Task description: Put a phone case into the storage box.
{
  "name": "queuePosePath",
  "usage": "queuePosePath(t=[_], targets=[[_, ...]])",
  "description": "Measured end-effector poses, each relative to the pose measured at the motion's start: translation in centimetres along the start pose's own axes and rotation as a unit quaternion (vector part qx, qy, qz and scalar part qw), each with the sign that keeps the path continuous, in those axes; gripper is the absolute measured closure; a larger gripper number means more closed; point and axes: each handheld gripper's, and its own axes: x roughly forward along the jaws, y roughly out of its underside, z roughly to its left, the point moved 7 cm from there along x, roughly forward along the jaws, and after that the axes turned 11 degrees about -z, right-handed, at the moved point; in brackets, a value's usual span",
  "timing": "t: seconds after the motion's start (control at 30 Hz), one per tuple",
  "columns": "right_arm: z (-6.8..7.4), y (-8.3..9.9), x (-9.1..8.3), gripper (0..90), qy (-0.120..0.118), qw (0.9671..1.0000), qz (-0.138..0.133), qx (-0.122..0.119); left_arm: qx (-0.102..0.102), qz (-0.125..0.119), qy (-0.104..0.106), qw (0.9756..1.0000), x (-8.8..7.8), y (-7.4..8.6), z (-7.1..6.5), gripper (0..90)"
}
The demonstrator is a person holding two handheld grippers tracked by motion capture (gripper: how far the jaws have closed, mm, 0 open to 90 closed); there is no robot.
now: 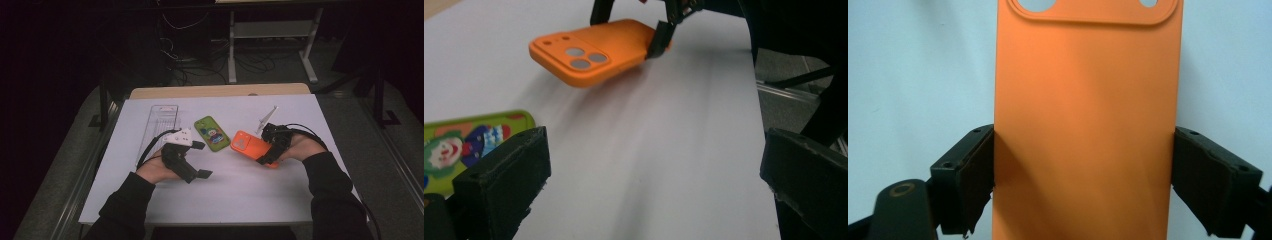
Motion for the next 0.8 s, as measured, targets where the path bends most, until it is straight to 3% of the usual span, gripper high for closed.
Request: queuePosePath(t=[0.27,0.53,0.7,0.8], targets=[[0.1,0.1,-0.5,15.3,0.004,1.0,-0.001,-0.003,0.006,-0.012,0.005,0.9999,1.1,-1.4,0.8,0.0],[0.9,-0.3,-0.3,15.3,-0.002,0.9998,0.006,-0.018,-0.001,-0.035,0.009,0.9994,2.0,-2.5,1.4,0.0],[1.8,-0.5,-0.2,15.3,-0.007,0.9995,0.01,-0.029,0.002,-0.033,0.011,0.9994,1.6,-2.6,1.4,0.0],[2.2,-0.6,-0.1,15.4,-0.01,0.999,0.01,-0.041,0.015,-0.022,0.006,0.9996,1.4,-2.4,1.4,0.0]])
